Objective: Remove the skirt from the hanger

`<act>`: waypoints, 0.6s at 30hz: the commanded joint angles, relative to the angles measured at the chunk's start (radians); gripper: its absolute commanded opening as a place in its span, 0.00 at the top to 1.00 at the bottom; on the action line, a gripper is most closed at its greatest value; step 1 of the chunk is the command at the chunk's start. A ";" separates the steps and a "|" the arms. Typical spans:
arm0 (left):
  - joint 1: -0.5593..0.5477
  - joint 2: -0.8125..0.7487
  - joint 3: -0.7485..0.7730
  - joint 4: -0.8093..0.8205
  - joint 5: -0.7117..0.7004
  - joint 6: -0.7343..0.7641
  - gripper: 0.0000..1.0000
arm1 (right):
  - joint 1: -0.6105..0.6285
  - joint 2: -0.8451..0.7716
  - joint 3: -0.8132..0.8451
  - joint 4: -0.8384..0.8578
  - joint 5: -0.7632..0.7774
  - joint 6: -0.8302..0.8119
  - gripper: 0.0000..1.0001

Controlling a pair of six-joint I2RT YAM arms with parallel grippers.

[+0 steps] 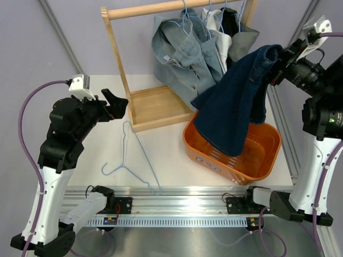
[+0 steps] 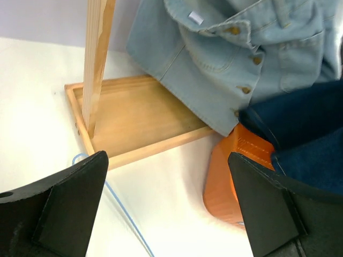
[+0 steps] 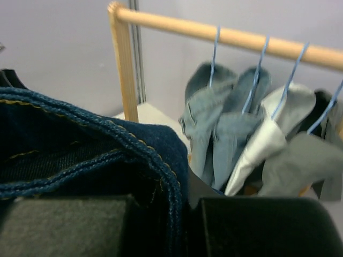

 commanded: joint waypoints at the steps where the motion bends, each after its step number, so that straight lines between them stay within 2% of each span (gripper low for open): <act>1: 0.009 0.001 -0.030 -0.011 -0.041 0.016 0.01 | -0.027 -0.013 -0.046 -0.138 -0.029 -0.076 1.00; 3: 0.010 0.012 -0.037 -0.034 -0.043 0.010 0.01 | -0.027 -0.034 -0.162 -0.196 0.051 -0.157 1.00; 4: 0.012 0.015 -0.048 -0.043 -0.072 0.005 0.01 | -0.027 -0.043 -0.214 -0.193 0.079 -0.186 1.00; 5: 0.013 0.018 -0.056 -0.055 -0.077 0.002 0.01 | -0.027 -0.053 -0.336 -0.160 0.108 -0.191 1.00; 6: 0.015 0.019 -0.063 -0.062 -0.086 -0.008 0.01 | -0.027 -0.072 -0.403 -0.128 0.185 -0.185 1.00; 10: 0.022 0.018 -0.106 -0.089 -0.110 -0.033 0.01 | -0.001 -0.102 -0.677 -0.081 0.217 -0.246 1.00; 14: 0.030 0.013 -0.157 -0.124 -0.130 -0.067 0.01 | 0.148 -0.143 -0.870 -0.158 0.293 -0.390 1.00; 17: 0.042 0.025 -0.209 -0.149 -0.133 -0.100 0.01 | 0.191 -0.104 -0.939 -0.208 0.379 -0.432 0.92; 18: 0.046 0.035 -0.218 -0.160 -0.135 -0.106 0.02 | 0.191 -0.082 -0.939 -0.233 0.399 -0.452 0.77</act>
